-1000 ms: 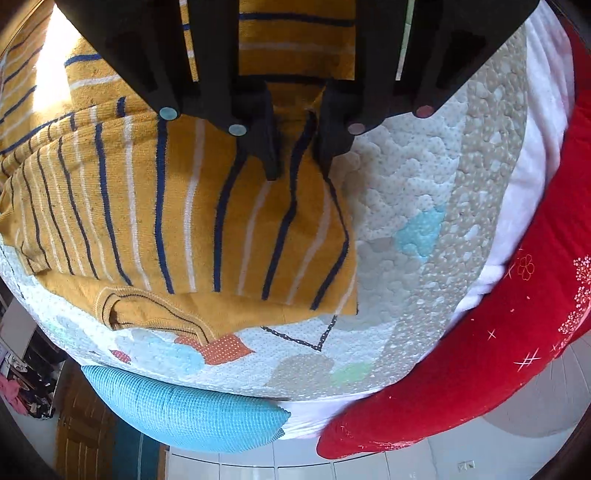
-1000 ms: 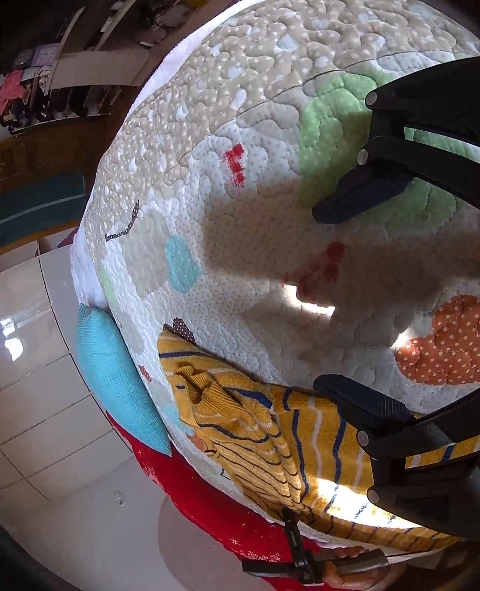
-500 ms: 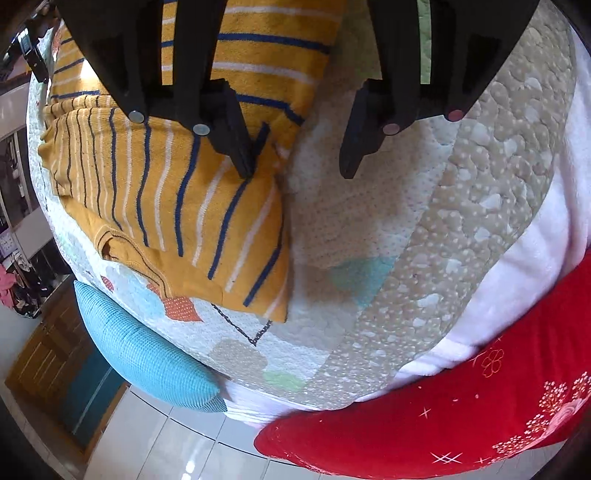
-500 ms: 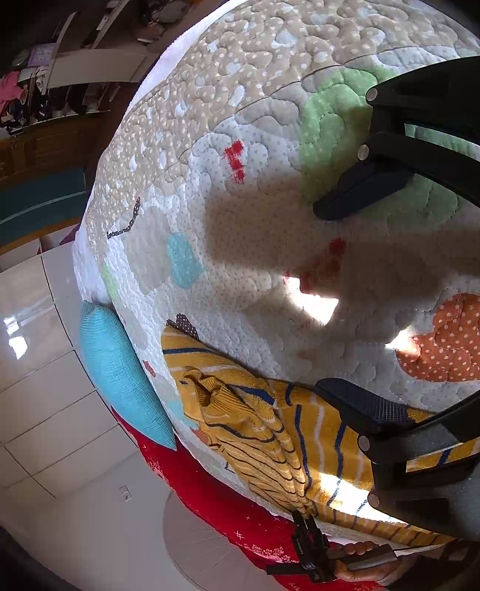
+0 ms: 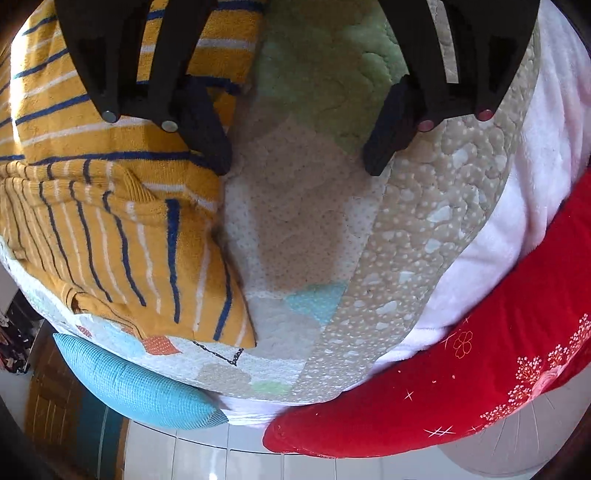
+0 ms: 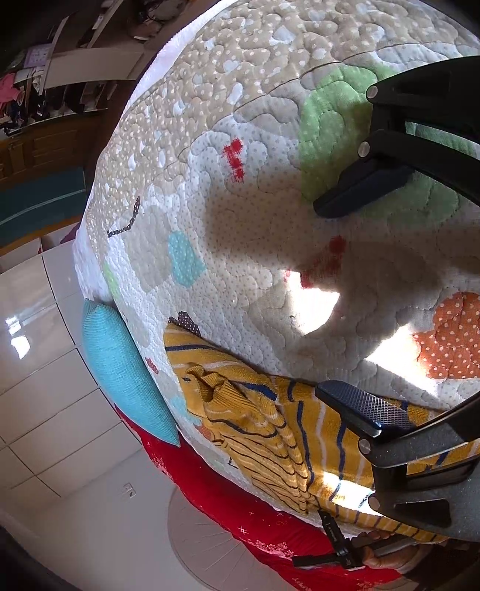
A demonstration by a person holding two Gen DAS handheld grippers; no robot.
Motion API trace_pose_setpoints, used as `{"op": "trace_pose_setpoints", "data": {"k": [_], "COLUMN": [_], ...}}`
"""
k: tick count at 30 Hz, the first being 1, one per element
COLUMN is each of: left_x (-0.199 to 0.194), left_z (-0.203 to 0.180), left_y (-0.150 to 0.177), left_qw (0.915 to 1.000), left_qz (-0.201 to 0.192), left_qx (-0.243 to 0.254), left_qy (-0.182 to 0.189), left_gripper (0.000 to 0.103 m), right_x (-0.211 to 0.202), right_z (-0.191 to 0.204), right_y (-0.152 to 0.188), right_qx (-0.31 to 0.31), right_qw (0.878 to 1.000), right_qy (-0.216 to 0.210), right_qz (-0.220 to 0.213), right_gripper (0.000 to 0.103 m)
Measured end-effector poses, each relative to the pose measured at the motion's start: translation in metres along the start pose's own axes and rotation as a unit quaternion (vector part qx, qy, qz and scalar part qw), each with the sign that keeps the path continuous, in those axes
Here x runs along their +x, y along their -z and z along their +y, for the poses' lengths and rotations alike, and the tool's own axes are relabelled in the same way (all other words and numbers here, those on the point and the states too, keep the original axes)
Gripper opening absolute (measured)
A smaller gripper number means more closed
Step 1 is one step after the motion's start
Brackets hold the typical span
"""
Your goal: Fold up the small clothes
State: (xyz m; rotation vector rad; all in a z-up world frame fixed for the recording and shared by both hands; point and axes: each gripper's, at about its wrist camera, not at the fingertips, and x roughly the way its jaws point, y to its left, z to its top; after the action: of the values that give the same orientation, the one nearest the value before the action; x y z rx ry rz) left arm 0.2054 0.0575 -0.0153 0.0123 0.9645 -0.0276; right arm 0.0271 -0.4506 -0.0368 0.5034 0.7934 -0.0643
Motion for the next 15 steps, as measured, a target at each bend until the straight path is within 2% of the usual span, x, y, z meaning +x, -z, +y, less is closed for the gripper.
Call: {"op": "trace_pose_setpoints", "data": {"k": [4, 9, 15], "left_x": [0.0059, 0.0072, 0.0056], "left_z": [0.0095, 0.0061, 0.0063], "left_y": [0.0022, 0.0025, 0.0032], "left_qw": [0.9994, 0.9995, 0.9994], "left_qz": [-0.008, -0.013, -0.017], "left_qx": [-0.025, -0.021, -0.025], "left_qy": [0.022, 0.018, 0.019], "left_gripper": [0.085, 0.087, 0.087], "right_x": [-0.0002, -0.0019, -0.0023], "right_z": [-0.0015, -0.0095, -0.0056], "right_y": [0.0018, 0.0016, 0.0022], "right_qx": [0.008, 0.029, 0.024], "right_qw": [1.000, 0.999, 0.999], "right_qy": [-0.013, -0.043, -0.033], "right_qz": [-0.006, -0.013, -0.013], "right_gripper": [0.095, 0.096, 0.096]}}
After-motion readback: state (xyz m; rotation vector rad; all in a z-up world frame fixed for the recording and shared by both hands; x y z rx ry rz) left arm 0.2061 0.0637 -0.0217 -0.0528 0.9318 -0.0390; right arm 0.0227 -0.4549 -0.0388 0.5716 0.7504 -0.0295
